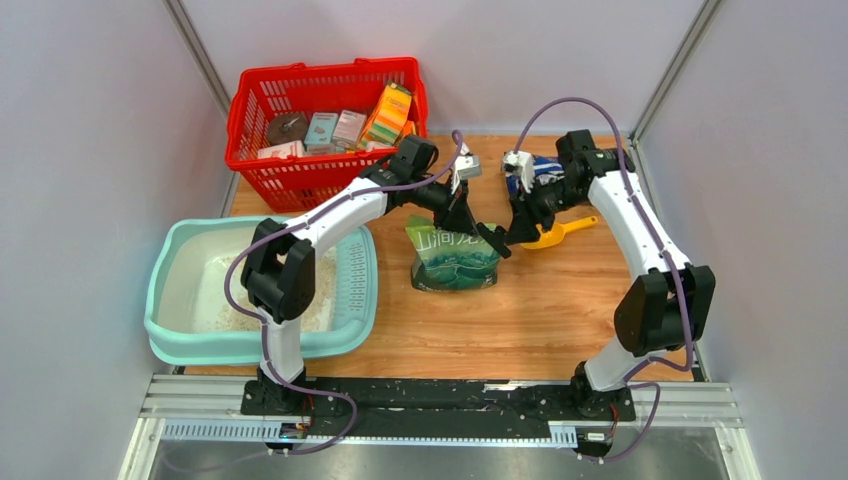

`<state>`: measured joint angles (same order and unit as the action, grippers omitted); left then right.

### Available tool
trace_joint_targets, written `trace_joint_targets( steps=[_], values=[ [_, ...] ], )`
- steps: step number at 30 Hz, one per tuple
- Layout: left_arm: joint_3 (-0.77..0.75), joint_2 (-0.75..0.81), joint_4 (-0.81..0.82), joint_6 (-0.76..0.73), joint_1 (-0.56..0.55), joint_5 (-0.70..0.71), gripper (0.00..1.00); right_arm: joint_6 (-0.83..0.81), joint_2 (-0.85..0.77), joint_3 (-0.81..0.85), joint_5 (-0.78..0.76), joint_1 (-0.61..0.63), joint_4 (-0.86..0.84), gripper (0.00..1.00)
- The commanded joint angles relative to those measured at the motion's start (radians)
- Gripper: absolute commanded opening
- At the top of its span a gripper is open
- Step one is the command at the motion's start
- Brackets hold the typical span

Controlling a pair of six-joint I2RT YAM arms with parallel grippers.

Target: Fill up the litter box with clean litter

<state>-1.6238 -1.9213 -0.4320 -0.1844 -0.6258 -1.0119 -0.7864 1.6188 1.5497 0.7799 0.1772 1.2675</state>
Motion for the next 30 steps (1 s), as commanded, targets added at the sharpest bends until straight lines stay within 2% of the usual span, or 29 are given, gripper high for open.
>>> trace_joint_targets(
  steps=[1, 3, 8, 11, 19, 25, 30],
  values=[
    [0.005, 0.004, 0.013, 0.025, 0.003, -0.076, 0.00, 0.079, -0.022, 0.032, 0.137, -0.146, -0.066, 0.59],
    [0.010, 0.004, 0.021, 0.036, 0.005, -0.079, 0.00, 0.067, -0.037, 0.007, 0.254, -0.203, -0.072, 0.68],
    [0.016, -0.001, 0.052, 0.063, 0.003, -0.088, 0.00, -0.053, -0.047, -0.124, 0.404, -0.236, -0.079, 0.70],
    [0.013, -0.007, 0.062, 0.083, 0.005, -0.094, 0.00, -0.098, -0.017, -0.129, 0.469, -0.219, -0.048, 0.70],
    [0.018, -0.013, 0.082, 0.102, 0.005, -0.097, 0.00, -0.192, 0.023, -0.103, 0.463, -0.182, 0.001, 0.69],
    [0.007, -0.022, 0.082, 0.108, 0.008, -0.103, 0.00, -0.180, 0.053, -0.097, 0.446, -0.182, -0.014, 0.64],
    [0.002, -0.030, 0.088, 0.114, 0.009, -0.102, 0.00, -0.148, 0.061, -0.094, 0.449, -0.136, -0.042, 0.60]
  ],
)
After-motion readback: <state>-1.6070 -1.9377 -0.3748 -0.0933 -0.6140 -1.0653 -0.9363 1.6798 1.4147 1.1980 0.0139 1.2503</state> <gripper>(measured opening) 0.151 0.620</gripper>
